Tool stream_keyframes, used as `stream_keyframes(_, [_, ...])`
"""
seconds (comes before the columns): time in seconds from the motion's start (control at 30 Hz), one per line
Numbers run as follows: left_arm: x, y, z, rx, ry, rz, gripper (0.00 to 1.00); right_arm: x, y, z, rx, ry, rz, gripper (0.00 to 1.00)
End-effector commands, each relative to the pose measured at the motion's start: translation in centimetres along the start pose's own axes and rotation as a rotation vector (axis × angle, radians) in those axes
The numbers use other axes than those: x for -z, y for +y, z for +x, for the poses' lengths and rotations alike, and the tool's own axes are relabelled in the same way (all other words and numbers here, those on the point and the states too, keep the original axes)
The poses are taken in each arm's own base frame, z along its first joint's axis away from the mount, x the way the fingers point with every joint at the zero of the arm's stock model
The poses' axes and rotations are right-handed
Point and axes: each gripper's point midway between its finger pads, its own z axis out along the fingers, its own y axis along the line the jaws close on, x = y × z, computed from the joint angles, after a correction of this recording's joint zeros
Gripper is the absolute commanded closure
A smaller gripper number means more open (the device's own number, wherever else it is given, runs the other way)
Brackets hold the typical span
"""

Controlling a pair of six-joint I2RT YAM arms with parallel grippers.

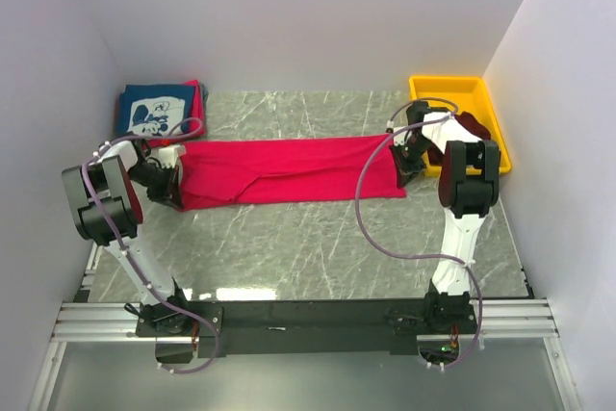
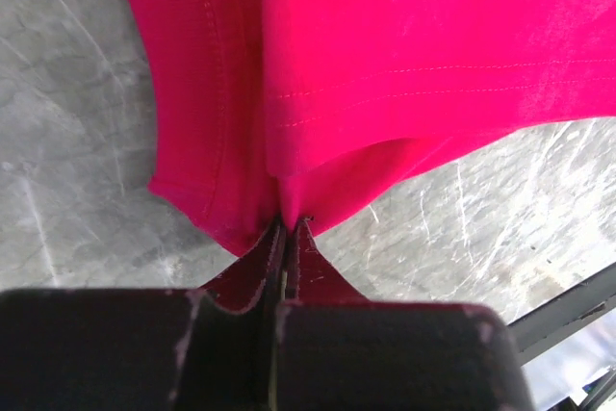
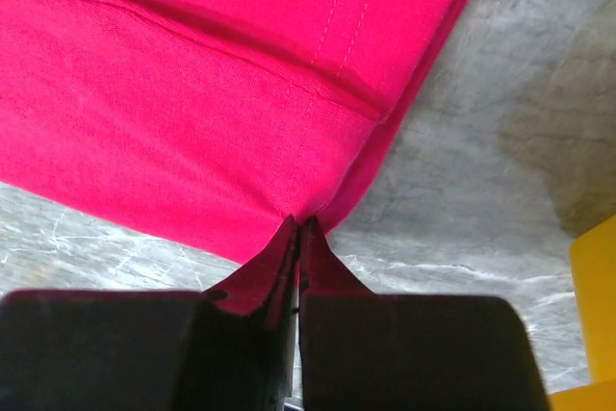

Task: Fold and stack the t-shirts
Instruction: Fold the tshirt

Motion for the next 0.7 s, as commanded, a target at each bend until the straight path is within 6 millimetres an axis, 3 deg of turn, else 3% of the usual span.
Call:
stream_keyframes(0.0, [0.3,-0.3,0.5,-0.020,0.006,-0.004,0.99,-0.6,-1.0,1.4,-0.006,0.034,0.037,1.00])
stream_keyframes(0.3, [2.1,-1.9,3.9,-0.049,0.063,-0.006,0.99,1.7,-1.6,4.4,0.089,0.050,0.124,1.00])
stream_keyframes(0.4, [2.8,-2.8,4.6,-0.059,0.069,0.008,0.99,2.7,-1.9,4.0,0.110,0.033,0.149,1.00])
stream_keyframes(0.47, [3.6,-3.4,4.2,-0.073,0.035,0.015,0.79,3.6,-1.1,3.8,0.111,0.025,0.110,0.78])
stream_keyframes(0.5, [4.2,-3.7,3.8,-0.081,0.013,0.021,0.59,5.1,-0.4,2.6,0.118,-0.030,0.088,0.69])
stream_keyframes(0.57, [5.5,-4.5,2.8,-0.086,-0.043,0.037,0.52,7.2,1.5,1.6,0.122,-0.102,0.037,0.54])
stream_keyframes(0.6, [6.4,-4.7,1.9,-0.095,-0.077,0.040,0.51,9.2,3.8,0.3,0.163,-0.185,-0.013,0.50])
stream_keyframes(0.67, [7.3,-5.2,1.1,-0.086,-0.110,0.062,0.51,10.7,6.6,-0.9,0.193,-0.256,-0.059,0.49])
